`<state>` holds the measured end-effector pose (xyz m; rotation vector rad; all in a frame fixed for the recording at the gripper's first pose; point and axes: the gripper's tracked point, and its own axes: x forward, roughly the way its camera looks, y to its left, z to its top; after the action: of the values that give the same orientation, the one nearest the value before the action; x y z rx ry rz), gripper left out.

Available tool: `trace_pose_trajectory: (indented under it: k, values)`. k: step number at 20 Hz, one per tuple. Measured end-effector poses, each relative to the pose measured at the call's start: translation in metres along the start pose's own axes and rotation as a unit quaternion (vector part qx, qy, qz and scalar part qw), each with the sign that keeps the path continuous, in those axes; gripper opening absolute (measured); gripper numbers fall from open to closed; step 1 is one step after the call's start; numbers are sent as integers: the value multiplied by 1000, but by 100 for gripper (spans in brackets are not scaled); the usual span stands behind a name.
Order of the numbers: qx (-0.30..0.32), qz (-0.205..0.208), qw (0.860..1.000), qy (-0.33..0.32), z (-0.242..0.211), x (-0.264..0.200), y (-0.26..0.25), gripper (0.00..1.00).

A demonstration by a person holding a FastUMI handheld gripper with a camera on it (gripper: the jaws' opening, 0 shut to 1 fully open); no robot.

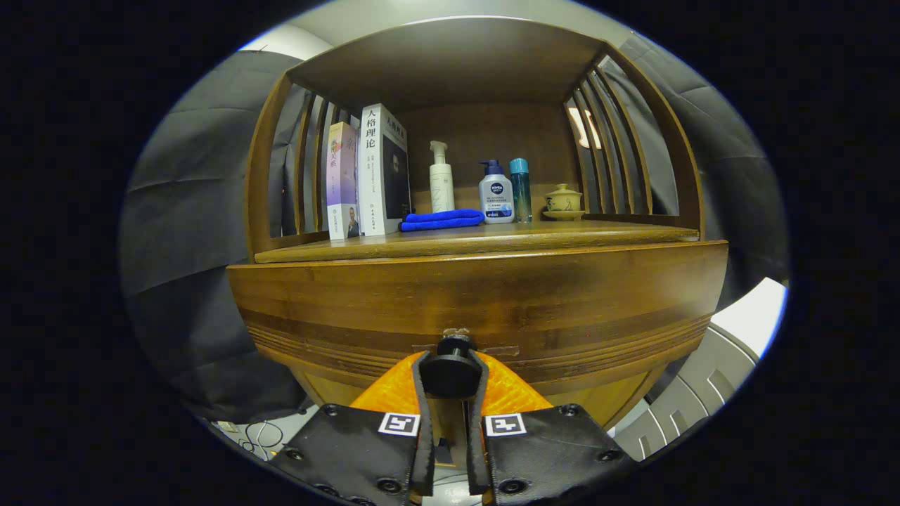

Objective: Pull open the drawer, take out the items inside it, and place them on the countertop above the cabinet.

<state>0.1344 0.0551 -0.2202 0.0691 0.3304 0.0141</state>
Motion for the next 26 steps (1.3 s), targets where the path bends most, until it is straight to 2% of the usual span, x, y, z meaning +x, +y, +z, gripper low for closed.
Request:
trace_pose_trajectory:
  k: [26]
  values:
    - [-42, 47, 998, 14, -41, -132, 12, 20]
